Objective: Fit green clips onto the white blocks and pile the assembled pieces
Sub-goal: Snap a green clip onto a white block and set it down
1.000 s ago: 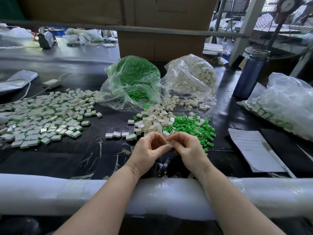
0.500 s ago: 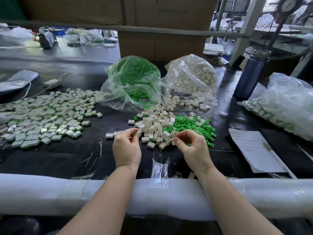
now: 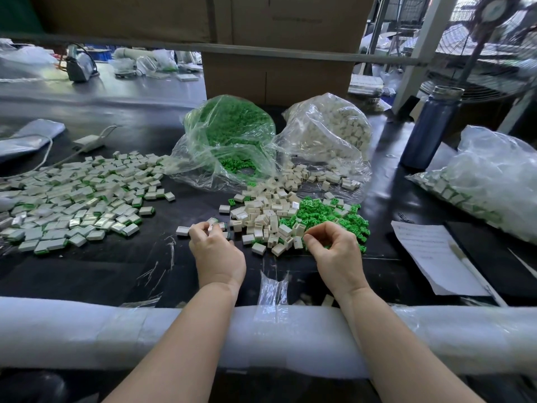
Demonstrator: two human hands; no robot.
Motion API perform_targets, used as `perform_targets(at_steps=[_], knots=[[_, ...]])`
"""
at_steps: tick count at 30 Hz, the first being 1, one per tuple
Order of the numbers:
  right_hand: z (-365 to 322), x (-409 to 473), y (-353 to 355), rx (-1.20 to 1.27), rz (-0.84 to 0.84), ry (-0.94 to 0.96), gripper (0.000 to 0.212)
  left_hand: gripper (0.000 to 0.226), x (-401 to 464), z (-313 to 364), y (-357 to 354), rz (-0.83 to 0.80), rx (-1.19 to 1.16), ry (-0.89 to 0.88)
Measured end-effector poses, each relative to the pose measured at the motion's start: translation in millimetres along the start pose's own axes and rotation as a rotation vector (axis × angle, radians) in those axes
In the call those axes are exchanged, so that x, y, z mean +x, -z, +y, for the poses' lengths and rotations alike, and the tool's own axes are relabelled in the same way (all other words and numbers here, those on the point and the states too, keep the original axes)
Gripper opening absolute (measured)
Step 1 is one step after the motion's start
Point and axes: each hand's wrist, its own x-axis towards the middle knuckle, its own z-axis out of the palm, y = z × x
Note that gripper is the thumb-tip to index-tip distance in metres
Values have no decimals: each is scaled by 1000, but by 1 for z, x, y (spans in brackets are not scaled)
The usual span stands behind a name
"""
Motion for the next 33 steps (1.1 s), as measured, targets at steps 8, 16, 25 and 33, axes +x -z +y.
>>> perform_targets(at_steps=[8, 16, 25, 33], knots=[[6, 2, 0, -289, 138, 9, 7, 29, -4, 0, -5, -75, 259, -164], [8, 1, -2, -576, 93, -47, 9, 22, -3, 0, -7, -54, 282, -157], [8, 5, -7, -736, -2, 10, 22, 19, -11, 8, 2, -154, -173, -325], [9, 5, -7, -718, 29, 71, 17, 18, -14, 9, -3, -475, -360, -402]])
